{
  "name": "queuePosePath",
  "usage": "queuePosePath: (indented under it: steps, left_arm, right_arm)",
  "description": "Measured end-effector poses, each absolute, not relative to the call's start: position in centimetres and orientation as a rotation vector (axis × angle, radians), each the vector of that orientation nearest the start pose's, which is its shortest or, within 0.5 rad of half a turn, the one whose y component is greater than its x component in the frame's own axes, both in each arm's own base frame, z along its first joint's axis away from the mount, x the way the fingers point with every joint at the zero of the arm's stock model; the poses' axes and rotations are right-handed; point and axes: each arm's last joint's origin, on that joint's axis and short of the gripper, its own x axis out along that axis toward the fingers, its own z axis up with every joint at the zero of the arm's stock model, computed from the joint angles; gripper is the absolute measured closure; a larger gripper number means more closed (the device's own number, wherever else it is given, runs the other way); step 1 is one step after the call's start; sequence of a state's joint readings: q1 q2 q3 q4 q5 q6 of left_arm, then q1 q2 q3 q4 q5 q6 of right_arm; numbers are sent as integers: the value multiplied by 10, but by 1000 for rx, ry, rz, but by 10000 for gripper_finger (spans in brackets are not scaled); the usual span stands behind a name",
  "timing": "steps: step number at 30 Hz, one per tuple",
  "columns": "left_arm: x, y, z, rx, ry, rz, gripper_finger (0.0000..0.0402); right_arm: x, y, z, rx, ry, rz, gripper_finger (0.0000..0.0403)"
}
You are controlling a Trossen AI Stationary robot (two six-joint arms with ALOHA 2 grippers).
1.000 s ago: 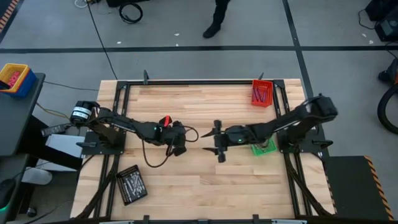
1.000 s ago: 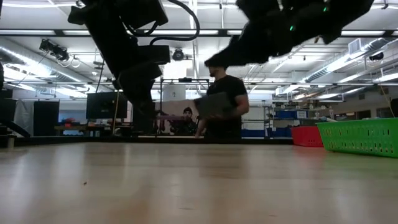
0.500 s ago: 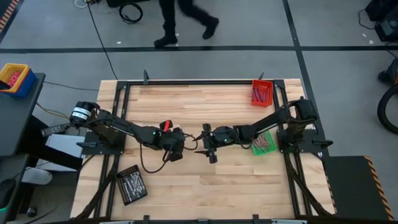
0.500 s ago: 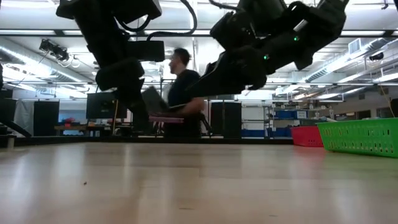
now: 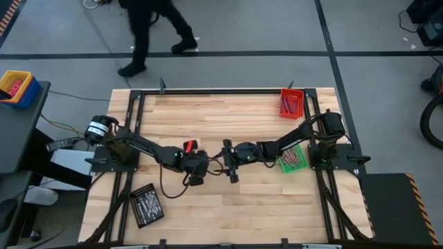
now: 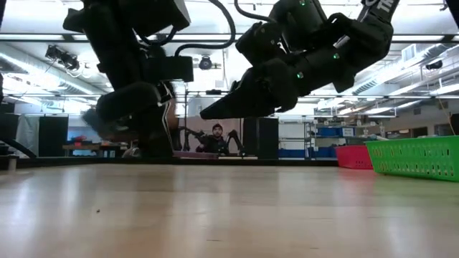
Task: Sort crayons
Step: Put the purple crayon into the red bin
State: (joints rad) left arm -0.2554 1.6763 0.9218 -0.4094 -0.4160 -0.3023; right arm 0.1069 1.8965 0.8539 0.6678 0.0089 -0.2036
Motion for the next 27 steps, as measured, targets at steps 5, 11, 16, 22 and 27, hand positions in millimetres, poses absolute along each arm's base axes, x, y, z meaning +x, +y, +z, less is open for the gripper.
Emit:
queuePosePath:
  steps: [5,11,16,22,27]
  left_arm:
    - [299,-68,156,117,1039,291,352]
    - [301,-69,157,130,1029,279,352]
    - [301,-69,157,129,1026,279,352]
    - [301,-70,157,116,1032,257,352]
    - [300,-70,157,115,1035,254,352]
  right_arm:
    - [369,34,131,-158,378,112,147]
    - [375,30,118,-121,380,105,147]
    - [384,32,102,-118,409,119,149]
    - [388,29,96,-136,418,59,173]
    - [389,22,97,-118,409,39,212]
